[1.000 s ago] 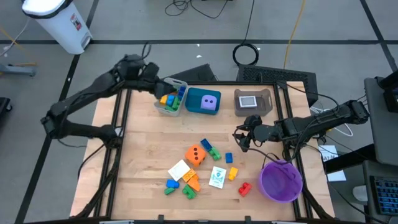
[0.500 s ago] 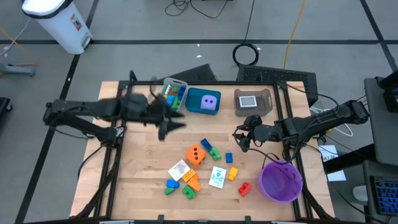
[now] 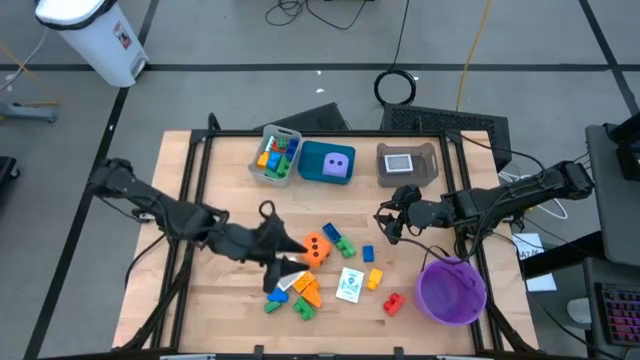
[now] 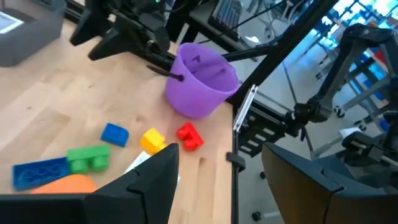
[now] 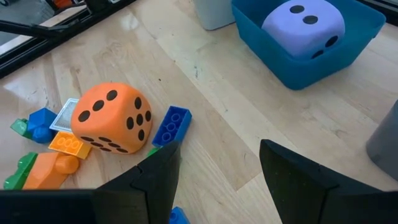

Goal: Pick & Place Toys
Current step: Put the orange dice into the blue bin

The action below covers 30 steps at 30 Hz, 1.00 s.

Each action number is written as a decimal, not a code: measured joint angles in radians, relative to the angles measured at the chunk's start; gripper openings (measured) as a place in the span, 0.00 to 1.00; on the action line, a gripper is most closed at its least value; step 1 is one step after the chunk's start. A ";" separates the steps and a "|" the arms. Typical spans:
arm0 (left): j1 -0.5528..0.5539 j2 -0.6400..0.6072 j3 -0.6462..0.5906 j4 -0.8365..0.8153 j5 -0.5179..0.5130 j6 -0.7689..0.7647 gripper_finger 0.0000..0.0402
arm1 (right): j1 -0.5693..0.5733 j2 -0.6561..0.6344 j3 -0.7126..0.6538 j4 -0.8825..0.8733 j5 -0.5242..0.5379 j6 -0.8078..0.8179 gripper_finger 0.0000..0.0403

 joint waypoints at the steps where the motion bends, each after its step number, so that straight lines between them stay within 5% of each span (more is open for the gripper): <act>1: -0.010 0.008 0.000 0.007 -0.011 -0.009 0.60 | 0.000 0.000 0.000 0.000 0.000 0.000 0.53; 20: -0.209 0.028 -0.142 -0.053 -0.200 -0.354 0.60 | 0.000 0.000 0.000 0.000 0.000 0.000 0.53; 30: -0.200 0.027 -0.307 -0.081 -0.047 -0.552 0.60 | 0.000 0.000 -0.001 0.026 0.003 0.001 0.53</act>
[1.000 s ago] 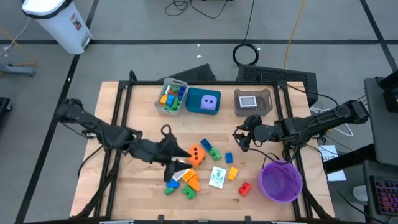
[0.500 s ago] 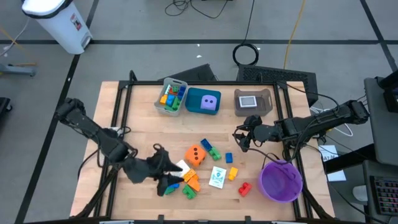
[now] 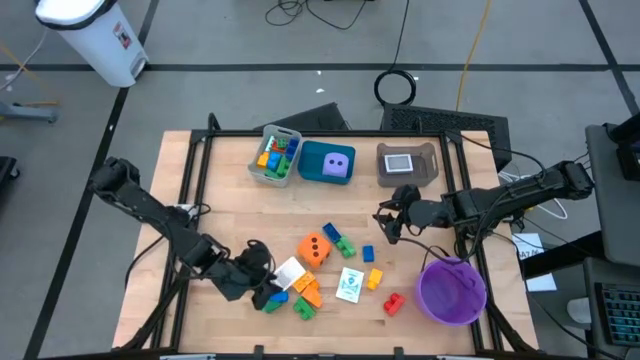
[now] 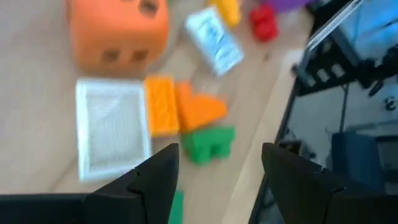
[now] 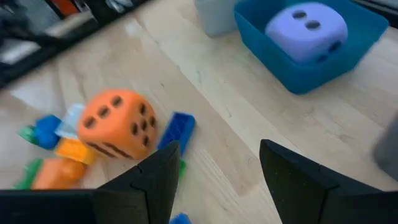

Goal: Pick & Place Toys
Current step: Put the orange dice into the blue bin

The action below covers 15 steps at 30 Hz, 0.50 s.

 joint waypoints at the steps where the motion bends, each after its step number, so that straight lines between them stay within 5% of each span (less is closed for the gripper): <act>1: 0.000 0.000 -0.013 0.001 0.008 -0.020 0.60 | 0.000 0.000 0.000 0.023 -0.001 0.000 0.53; 15: 0.014 0.000 -0.053 0.009 0.057 -0.005 0.60 | -0.004 0.000 0.000 0.428 -0.037 -0.008 0.53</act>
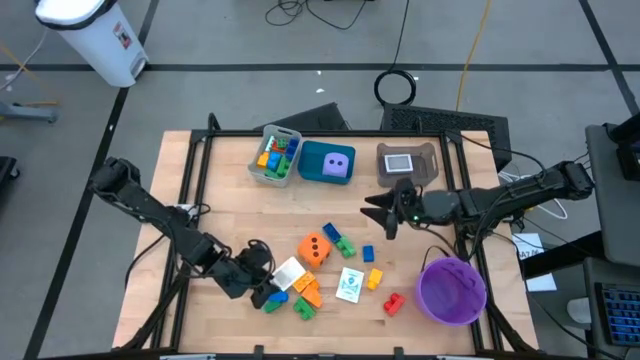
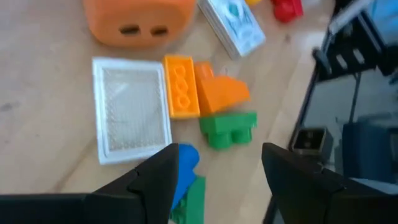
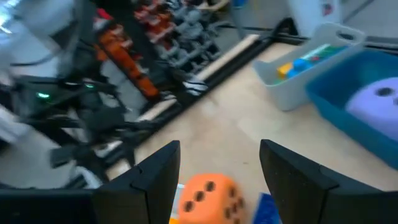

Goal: Pick & Place Toys
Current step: Put the orange dice into the blue bin

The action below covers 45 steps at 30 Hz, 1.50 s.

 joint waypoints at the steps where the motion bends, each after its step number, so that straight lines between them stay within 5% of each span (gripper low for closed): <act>1: 0.001 0.000 0.000 -0.001 0.013 0.004 0.60 | 0.000 0.000 0.000 0.014 -0.020 0.006 0.53; 9: 0.015 0.000 0.044 -0.001 0.008 0.100 0.59 | 0.018 0.008 0.000 0.168 -0.220 0.060 0.53; 22: 0.129 0.000 0.077 0.022 -0.029 0.250 0.59 | 0.121 0.108 0.002 0.277 -0.173 0.127 0.53; 27: 0.179 0.033 0.195 -0.023 -0.007 0.364 0.59 | 0.141 0.149 0.007 0.348 -0.174 0.056 0.53; 38: 0.321 0.314 0.688 -0.585 0.095 0.532 0.59 | 0.140 0.156 0.247 -0.099 -0.103 -0.244 0.53; 45: 0.383 0.452 0.827 -0.695 0.205 0.529 0.59 | 0.140 0.132 0.270 -0.239 0.047 -0.318 0.53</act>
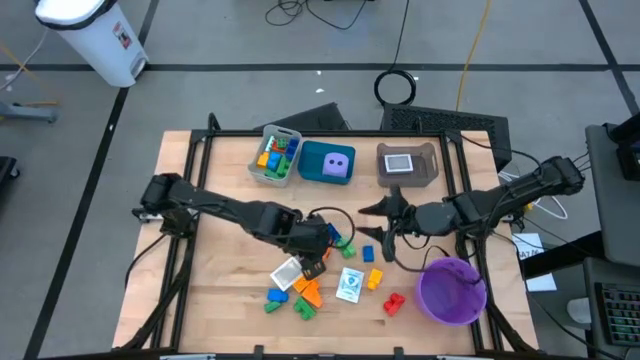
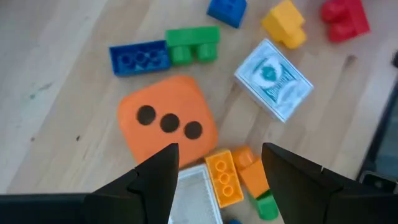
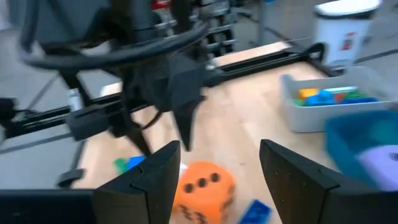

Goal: Pick & Place Toys
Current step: Put the orange dice into the blue bin

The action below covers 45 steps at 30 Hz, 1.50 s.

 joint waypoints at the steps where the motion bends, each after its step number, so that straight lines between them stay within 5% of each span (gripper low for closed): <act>1: 0.005 0.006 0.007 -0.011 -0.003 -0.019 0.59 | 0.000 -0.010 0.000 -0.017 0.020 0.001 0.53; 8: 0.053 0.007 0.008 -0.068 -0.063 -0.248 0.59 | 0.001 -0.078 0.000 -0.105 0.094 0.005 0.53; 31: 0.082 0.005 0.008 0.066 -0.029 -0.210 0.60 | 0.001 -0.150 -0.089 -0.115 0.140 0.097 0.53; 42: 0.087 0.012 -0.041 0.069 -0.019 -0.216 0.96 | 0.001 -0.150 -0.089 -0.111 0.120 0.089 0.53; 45: 0.086 0.012 -0.076 0.093 0.005 -0.206 0.97 | 0.001 -0.150 -0.089 -0.110 0.119 0.089 0.53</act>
